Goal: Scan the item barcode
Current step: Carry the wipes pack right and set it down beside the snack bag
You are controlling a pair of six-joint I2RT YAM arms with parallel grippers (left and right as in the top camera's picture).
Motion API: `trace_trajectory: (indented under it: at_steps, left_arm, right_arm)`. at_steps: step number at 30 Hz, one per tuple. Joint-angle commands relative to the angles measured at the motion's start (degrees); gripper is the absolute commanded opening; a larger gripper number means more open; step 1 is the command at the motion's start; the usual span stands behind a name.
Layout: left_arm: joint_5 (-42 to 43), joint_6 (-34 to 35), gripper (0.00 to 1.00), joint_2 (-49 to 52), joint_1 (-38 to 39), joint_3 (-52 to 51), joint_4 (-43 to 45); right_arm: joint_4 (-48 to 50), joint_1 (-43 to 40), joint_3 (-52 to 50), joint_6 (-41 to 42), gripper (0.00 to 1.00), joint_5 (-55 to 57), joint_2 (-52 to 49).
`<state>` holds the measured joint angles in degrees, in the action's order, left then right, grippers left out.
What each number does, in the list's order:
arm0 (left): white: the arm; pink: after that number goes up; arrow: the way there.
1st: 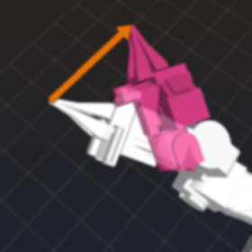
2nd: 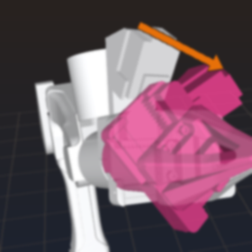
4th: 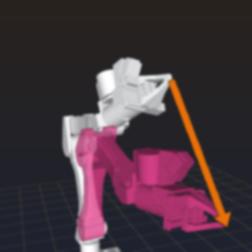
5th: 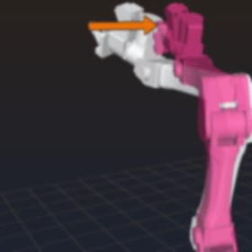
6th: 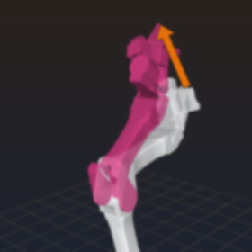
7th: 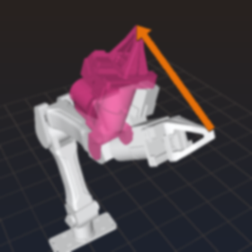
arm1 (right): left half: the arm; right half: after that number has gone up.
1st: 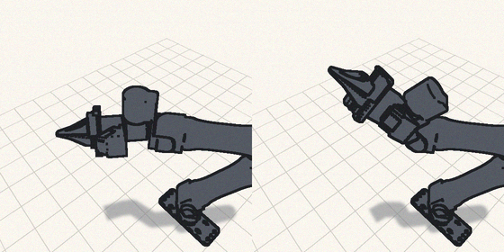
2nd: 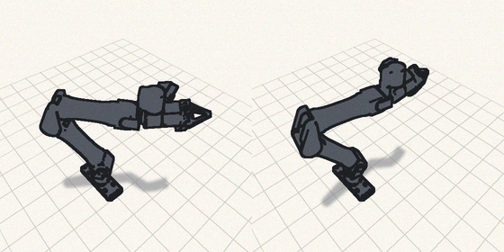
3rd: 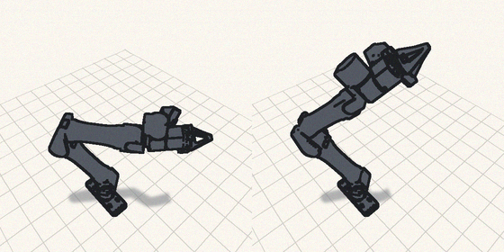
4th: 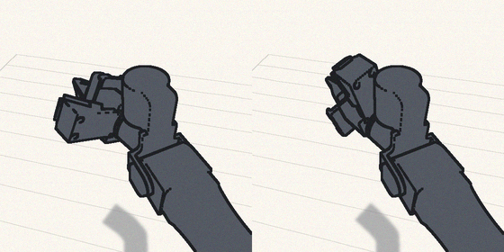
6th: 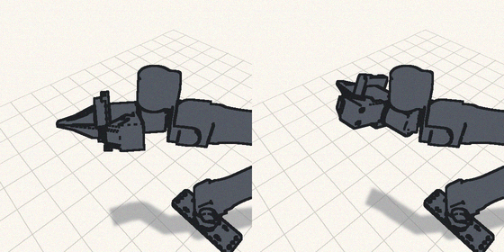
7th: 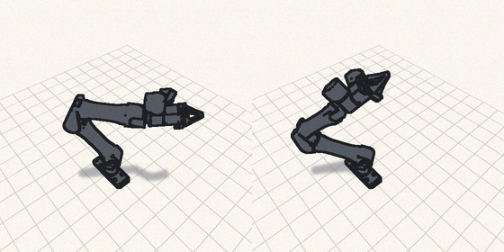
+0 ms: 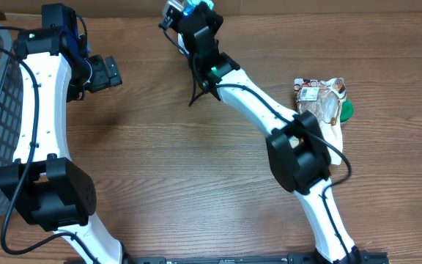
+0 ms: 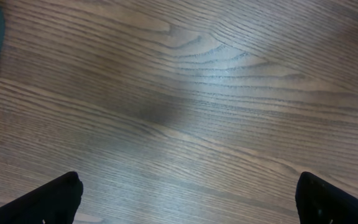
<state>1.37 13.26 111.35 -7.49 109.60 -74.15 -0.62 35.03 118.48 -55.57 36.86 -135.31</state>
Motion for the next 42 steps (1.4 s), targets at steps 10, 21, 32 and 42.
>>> trace_trajectory:
  at_steps: [10, 21, 32, 42]
  left_arm:
    - [-0.33, -1.05, 1.0, -0.13, 0.48, 1.01, 0.04]
    - [-0.31, -1.05, 1.0, -0.13, 0.48, 1.01, 0.04]
    - [-0.31, -1.05, 1.0, -0.13, 0.48, 1.01, 0.04]
    - [-0.33, -1.05, 1.0, -0.13, 0.48, 1.01, 0.04]
  right_arm:
    - [-60.04, 2.25, 1.07, 59.67, 0.04, -17.09, 20.87]
    - [-88.83, -13.92, -11.52, 85.37, 0.04, -18.75, 20.31]
    - [-91.62, -26.93, -18.27, 91.58, 0.81, -18.97, 20.33]
    - [-91.01, -27.74, -18.1, 89.81, 0.97, -18.97, 24.65]
